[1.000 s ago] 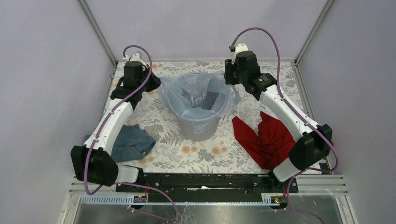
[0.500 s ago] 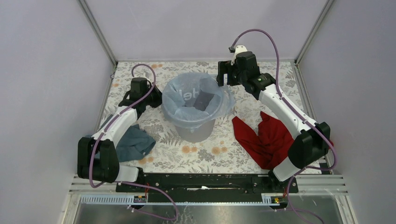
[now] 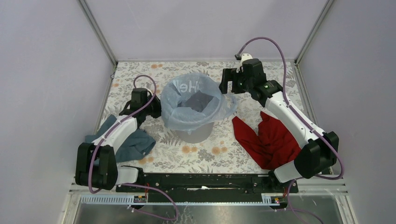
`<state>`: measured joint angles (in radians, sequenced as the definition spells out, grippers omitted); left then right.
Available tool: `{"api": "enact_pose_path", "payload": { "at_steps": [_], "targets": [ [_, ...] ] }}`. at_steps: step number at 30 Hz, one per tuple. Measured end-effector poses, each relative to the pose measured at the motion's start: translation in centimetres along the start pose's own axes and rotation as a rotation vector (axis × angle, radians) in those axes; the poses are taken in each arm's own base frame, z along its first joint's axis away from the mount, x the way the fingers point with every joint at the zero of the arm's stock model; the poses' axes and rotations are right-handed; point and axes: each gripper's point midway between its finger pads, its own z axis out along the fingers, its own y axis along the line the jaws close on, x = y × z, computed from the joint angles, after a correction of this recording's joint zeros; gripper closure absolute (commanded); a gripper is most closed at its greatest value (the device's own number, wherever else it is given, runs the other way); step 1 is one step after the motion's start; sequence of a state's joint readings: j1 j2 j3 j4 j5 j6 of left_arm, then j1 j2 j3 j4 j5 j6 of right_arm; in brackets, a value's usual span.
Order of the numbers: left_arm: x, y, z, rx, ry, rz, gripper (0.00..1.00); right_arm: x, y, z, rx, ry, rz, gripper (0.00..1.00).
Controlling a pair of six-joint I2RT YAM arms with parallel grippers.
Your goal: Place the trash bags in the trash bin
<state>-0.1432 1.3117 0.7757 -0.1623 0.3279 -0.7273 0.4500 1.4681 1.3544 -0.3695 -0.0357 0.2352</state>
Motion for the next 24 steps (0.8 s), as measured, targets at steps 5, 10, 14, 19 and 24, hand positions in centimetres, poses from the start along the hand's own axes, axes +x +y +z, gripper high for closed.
{"api": "enact_pose_path", "payload": {
  "at_steps": [5,10,14,19,24],
  "targets": [
    [0.5,0.1,-0.4,0.007,0.003,-0.003,1.0,-1.0,0.2,-1.7,0.005,0.015,0.021,0.0],
    [0.8,0.2,-0.7,0.009,0.004,-0.005,1.0,-2.8,0.4,-5.7,0.01,-0.047,0.009,0.0],
    [1.2,0.5,-0.7,0.004,0.009,-0.009,1.0,-1.8,-0.1,-8.3,0.013,-0.093,0.014,0.01],
    [1.9,1.2,-0.5,-0.005,0.021,-0.019,1.0,1.5,-0.5,-7.0,-0.009,-0.064,0.043,0.2],
    [3.4,2.3,-0.4,-0.018,0.04,-0.046,1.0,4.9,-0.4,-3.5,-0.051,-0.007,0.092,0.6]
  ]
}}
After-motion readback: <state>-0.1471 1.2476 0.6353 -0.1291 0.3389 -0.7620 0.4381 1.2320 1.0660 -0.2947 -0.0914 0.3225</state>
